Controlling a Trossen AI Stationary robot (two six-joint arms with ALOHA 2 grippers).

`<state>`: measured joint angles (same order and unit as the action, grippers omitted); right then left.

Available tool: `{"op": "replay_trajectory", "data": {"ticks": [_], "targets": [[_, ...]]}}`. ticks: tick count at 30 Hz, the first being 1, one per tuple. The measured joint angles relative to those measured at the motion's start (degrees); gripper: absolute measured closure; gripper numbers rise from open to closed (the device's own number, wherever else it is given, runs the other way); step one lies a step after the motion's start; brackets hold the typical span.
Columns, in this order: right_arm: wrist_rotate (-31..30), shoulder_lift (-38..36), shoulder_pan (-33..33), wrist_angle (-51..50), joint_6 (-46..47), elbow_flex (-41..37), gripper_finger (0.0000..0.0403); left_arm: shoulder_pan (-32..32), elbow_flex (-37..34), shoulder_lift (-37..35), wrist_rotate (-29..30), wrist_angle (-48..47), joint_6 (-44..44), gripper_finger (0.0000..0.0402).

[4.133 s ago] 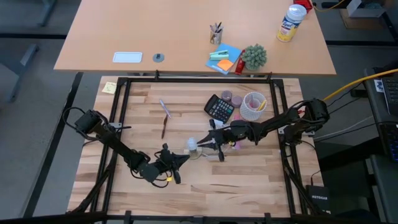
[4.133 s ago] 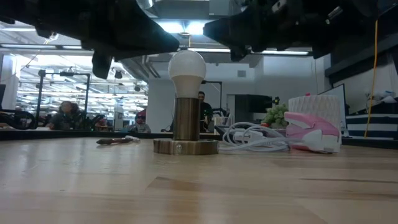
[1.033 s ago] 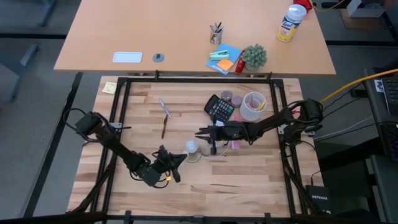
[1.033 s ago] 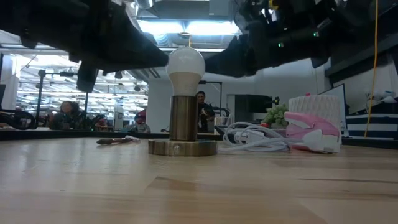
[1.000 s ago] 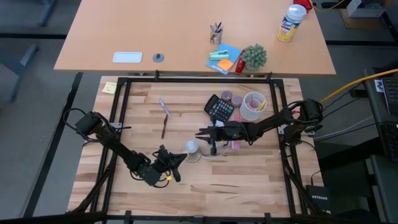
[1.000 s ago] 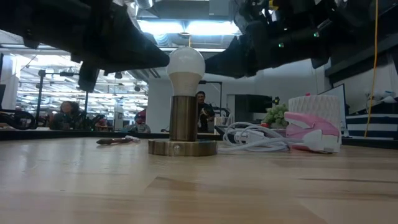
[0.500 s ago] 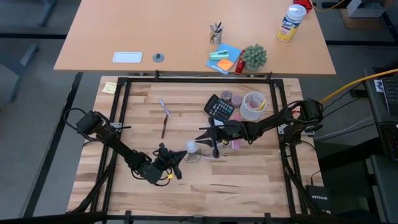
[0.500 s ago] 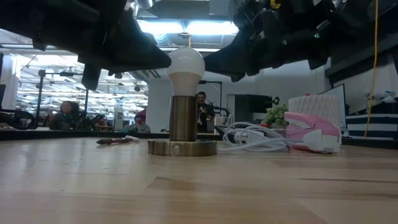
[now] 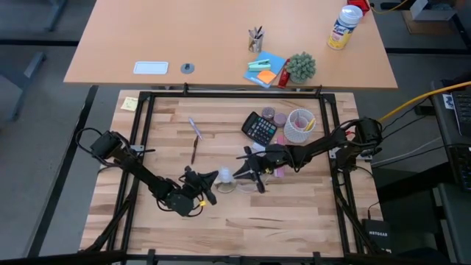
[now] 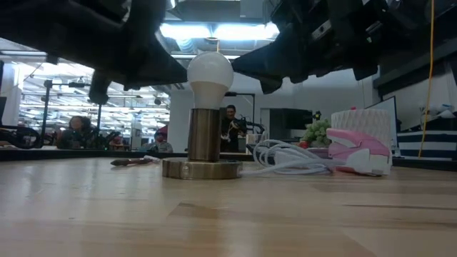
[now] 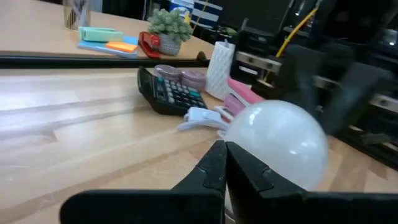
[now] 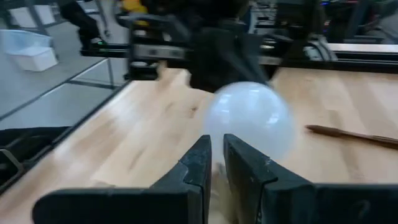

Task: Screw lightbulb
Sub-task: Insert the lightbulb into the gold lamp

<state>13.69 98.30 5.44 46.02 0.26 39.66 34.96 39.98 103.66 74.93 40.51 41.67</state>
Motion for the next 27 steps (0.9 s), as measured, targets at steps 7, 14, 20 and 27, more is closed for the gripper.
{"op": "replay_trajectory", "data": {"ticks": [7, 14, 20, 27], "targets": [[-0.16, 0.00, -0.12, 0.10, -0.01, 0.02, 0.0352, 0.07, 0.05, 0.00, 0.66, -3.67, 4.01, 0.0401], [-4.18, -3.41, -0.17, 0.59, -0.98, 0.09, 0.0352, 2.50, 0.05, -2.98, 5.66, -3.60, -3.47, 0.0401], [-9.33, -6.75, -0.19, 0.85, -3.50, 0.11, 0.0352, 5.98, 0.05, -8.88, 4.81, -3.30, -8.90, 0.0401], [-16.30, -6.75, -0.21, -2.66, -6.71, 0.11, 0.0352, 7.26, 0.05, -8.31, -4.95, -1.95, -5.16, 0.0401]]}}
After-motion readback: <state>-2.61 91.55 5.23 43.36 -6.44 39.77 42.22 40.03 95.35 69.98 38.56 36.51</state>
